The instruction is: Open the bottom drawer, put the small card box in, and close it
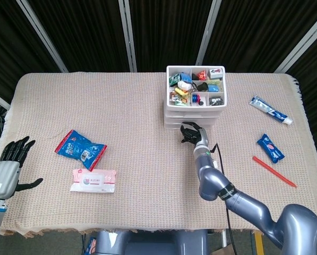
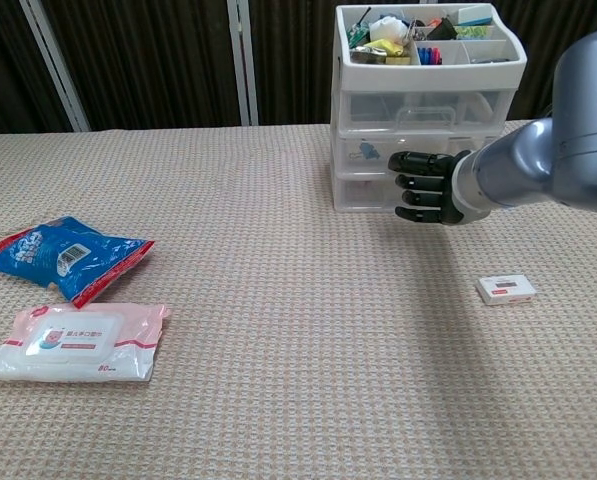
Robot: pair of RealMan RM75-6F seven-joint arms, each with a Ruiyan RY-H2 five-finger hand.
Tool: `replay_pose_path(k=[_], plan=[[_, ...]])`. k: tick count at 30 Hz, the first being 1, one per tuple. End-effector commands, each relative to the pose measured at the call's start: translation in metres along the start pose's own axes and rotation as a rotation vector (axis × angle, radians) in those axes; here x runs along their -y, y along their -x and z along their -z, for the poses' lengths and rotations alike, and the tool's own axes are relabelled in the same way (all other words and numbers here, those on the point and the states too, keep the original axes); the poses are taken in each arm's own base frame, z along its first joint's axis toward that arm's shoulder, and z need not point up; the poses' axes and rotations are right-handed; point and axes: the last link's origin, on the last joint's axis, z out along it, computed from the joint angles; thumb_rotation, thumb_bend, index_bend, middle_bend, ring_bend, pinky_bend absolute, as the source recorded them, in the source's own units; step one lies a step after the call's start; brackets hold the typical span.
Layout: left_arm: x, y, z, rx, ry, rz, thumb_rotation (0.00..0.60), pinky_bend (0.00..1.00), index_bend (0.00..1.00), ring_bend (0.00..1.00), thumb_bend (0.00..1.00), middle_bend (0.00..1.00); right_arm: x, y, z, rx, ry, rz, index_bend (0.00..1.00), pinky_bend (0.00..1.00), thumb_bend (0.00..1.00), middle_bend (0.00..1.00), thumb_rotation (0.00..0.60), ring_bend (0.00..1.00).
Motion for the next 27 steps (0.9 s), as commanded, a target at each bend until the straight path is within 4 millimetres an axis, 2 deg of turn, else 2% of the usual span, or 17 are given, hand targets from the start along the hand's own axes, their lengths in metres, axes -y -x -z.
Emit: replay_pose_path(k=[1,20,23,27], plan=[[0.0,0.0,0.0,0.0,-0.001,0.0,0.6,0.0,0.07,0.0,0.1,0.0,-0.004,-0.001,0.003,0.01,0.002,0.004,0.43,0.65,0.36,0.77,0.6,0.78],[-0.001,0.001,0.001,0.0,0.0,-0.005,0.6,0.0,0.07,0.0,0.1,0.0,-0.022,-0.01,0.028,0.052,0.006,0.024,0.41,0.65,0.37,0.77,0.6,0.77],[-0.001,0.001,0.001,-0.003,-0.001,-0.012,0.6,0.0,0.07,0.0,0.1,0.0,-0.027,-0.012,0.031,0.058,0.016,0.031,0.35,0.65,0.36,0.76,0.6,0.76],[-0.001,0.001,0.001,-0.009,0.0,-0.017,0.6,0.0,0.07,0.0,0.1,0.0,-0.028,-0.014,0.04,0.079,0.004,0.062,0.17,0.65,0.36,0.75,0.6,0.75]])
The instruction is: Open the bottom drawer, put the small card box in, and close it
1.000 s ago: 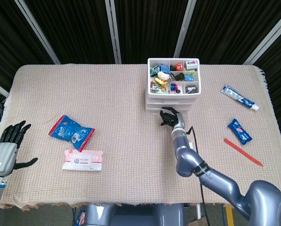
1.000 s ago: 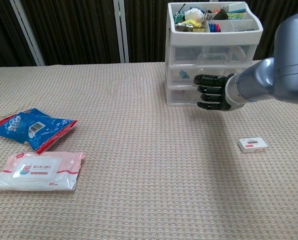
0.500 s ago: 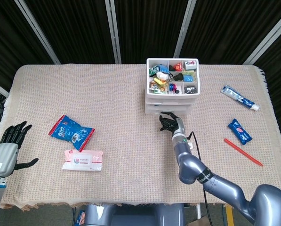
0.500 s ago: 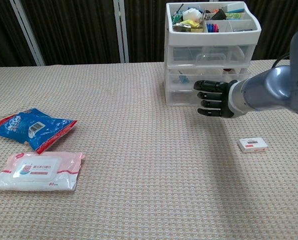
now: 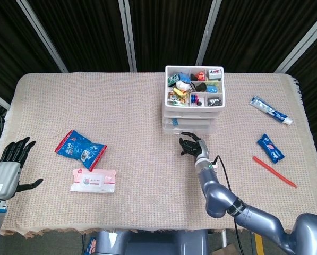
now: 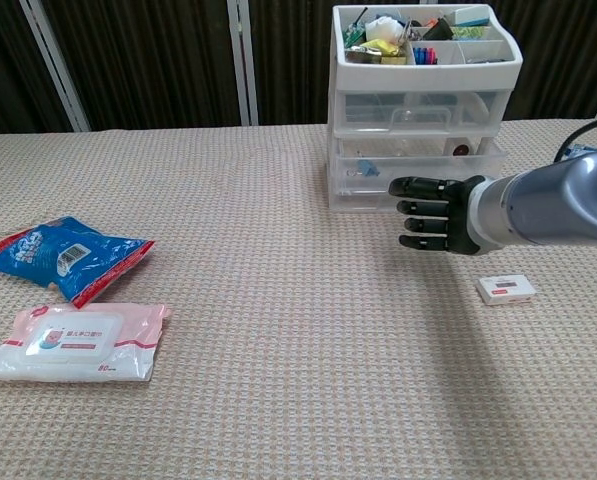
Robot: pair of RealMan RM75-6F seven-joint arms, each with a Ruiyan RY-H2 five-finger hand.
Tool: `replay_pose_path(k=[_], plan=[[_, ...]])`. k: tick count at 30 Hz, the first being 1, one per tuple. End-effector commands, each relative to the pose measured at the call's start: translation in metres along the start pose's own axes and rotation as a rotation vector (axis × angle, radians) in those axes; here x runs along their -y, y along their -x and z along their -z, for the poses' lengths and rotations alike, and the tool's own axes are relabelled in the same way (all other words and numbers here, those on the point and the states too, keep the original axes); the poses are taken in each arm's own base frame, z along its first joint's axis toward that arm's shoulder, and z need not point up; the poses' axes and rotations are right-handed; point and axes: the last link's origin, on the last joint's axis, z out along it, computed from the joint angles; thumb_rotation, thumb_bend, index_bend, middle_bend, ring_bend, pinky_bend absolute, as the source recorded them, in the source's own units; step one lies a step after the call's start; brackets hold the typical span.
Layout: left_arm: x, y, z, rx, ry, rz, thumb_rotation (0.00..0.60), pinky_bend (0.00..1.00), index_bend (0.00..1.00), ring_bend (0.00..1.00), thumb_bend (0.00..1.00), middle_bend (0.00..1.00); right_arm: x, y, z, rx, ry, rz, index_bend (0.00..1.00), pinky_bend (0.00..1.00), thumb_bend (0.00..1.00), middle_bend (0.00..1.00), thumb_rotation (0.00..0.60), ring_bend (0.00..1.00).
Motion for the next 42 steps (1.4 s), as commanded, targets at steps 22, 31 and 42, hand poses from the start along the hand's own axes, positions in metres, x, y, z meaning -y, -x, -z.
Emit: replay_pose_path(k=[22,31,42], plan=[[-0.002,-0.004,0.006,-0.065,0.033,-0.051,0.6,0.0,0.07,0.0,0.1,0.0,0.004,-0.024,0.077,-0.028,-0.218,0.483,0.18,0.65,0.36,0.74,0.6,0.74],[-0.003,-0.002,0.006,-0.077,0.045,-0.076,0.6,0.0,0.07,0.0,0.1,0.0,0.028,-0.038,0.075,-0.172,-0.299,0.874,0.18,0.65,0.36,0.74,0.6,0.74],[-0.002,-0.001,0.005,-0.079,0.048,-0.077,0.6,0.0,0.07,0.0,0.1,0.0,0.034,-0.039,0.052,-0.351,-0.375,1.172,0.17,0.65,0.37,0.74,0.6,0.74]])
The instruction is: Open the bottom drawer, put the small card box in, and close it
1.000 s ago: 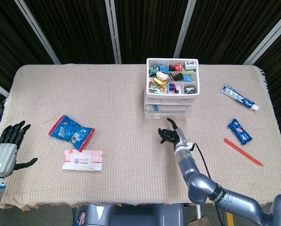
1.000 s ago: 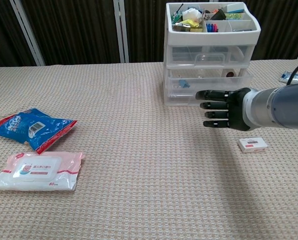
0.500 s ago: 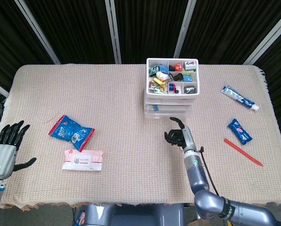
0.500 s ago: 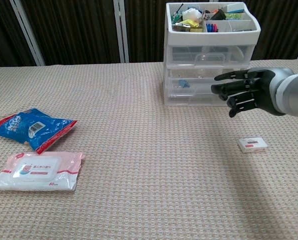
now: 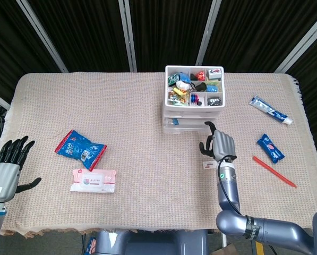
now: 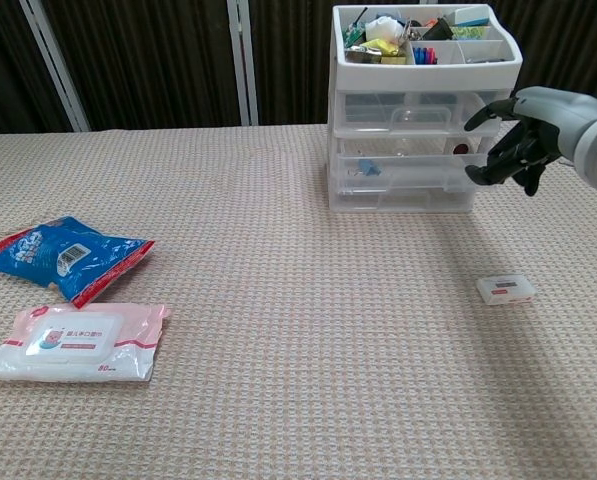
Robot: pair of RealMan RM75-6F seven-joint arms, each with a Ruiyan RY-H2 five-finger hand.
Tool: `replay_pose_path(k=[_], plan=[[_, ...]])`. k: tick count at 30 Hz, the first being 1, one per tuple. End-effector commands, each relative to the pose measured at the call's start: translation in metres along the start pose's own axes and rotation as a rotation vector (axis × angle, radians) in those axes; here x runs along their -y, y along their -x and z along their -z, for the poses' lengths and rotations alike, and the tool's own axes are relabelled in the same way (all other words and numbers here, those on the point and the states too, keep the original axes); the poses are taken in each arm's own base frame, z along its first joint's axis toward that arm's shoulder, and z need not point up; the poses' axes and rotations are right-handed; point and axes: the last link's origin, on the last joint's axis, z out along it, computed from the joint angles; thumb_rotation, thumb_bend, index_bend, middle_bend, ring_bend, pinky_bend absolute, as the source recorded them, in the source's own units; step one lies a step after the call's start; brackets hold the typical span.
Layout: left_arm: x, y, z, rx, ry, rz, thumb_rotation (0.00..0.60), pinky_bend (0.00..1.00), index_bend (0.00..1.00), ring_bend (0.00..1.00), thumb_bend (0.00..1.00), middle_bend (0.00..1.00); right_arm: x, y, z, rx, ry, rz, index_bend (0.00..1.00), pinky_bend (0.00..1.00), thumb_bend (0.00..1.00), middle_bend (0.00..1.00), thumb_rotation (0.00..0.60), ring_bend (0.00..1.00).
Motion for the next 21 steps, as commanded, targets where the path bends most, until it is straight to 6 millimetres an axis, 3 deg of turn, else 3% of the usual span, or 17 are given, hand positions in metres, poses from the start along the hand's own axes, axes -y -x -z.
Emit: replay_pose_path(k=[1,10,21], plan=[[0.0,0.0,0.0,0.001,-0.002,0.004,0.6,0.0,0.07,0.0,0.1,0.0,0.004,0.005,-0.006,-0.021,-0.011,0.048,0.17,0.65,0.37,0.74,0.6,0.74],[0.0,0.0,0.0,0.019,-0.014,0.028,0.6,0.0,0.07,0.0,0.1,0.0,0.007,0.015,-0.017,0.008,0.028,0.038,0.26,0.65,0.37,0.74,0.6,0.74],[0.0,0.0,-0.001,0.01,-0.005,0.018,0.6,0.0,0.07,0.0,0.1,0.0,0.006,0.021,-0.026,0.006,0.057,0.019,0.3,0.65,0.36,0.74,0.6,0.74]])
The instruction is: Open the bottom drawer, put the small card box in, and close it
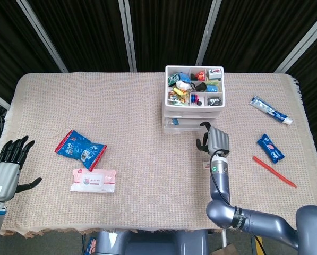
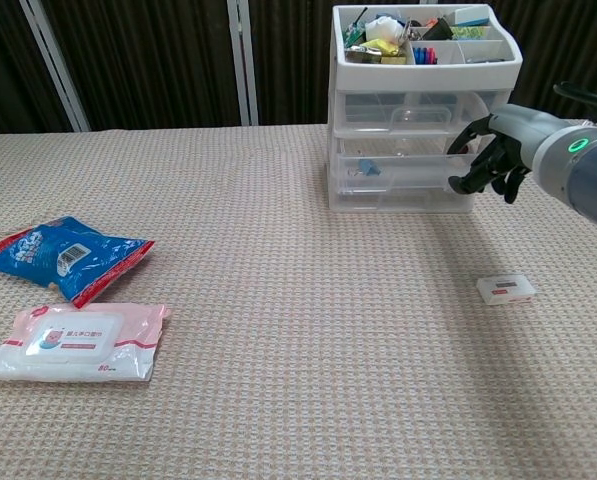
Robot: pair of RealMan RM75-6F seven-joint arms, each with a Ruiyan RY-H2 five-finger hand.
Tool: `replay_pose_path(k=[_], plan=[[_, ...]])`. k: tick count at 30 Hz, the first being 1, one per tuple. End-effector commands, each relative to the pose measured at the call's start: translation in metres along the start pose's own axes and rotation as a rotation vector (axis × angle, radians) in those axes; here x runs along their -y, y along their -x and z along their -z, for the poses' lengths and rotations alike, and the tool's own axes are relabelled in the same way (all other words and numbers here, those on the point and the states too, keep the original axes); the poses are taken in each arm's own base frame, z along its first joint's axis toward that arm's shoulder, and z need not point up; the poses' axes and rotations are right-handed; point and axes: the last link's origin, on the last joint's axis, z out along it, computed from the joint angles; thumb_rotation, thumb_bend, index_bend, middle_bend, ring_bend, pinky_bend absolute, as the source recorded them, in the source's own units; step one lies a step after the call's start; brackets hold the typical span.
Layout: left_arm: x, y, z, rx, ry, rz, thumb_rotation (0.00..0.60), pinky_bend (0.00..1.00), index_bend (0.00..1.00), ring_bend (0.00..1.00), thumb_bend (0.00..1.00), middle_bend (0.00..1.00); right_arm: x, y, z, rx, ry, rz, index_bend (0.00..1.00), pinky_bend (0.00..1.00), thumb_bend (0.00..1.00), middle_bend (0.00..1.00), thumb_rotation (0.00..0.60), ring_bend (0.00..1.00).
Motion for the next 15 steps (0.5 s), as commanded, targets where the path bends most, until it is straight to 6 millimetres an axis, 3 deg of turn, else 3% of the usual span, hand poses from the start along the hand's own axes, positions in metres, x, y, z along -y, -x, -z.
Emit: replay_pose_path(k=[1,6,15], plan=[[0.0,0.0,0.0,-0.001,0.0,-0.001,0.6,0.0,0.07,0.0,0.1,0.0,-0.001,0.001,-0.001,0.0,0.003,0.001,0.32,0.65,0.36,0.74,0.6,0.74],[0.0,0.0,0.0,0.0,-0.001,-0.001,0.6,0.0,0.07,0.0,0.1,0.0,-0.003,0.003,0.001,-0.001,-0.002,0.0,0.42,0.65,0.37,0.74,0.6,0.75],[0.0,0.0,0.0,-0.001,-0.001,-0.003,0.6,0.0,0.07,0.0,0.1,0.0,-0.01,0.005,0.012,0.009,-0.021,-0.019,0.45,0.65,0.37,0.74,0.6,0.75]])
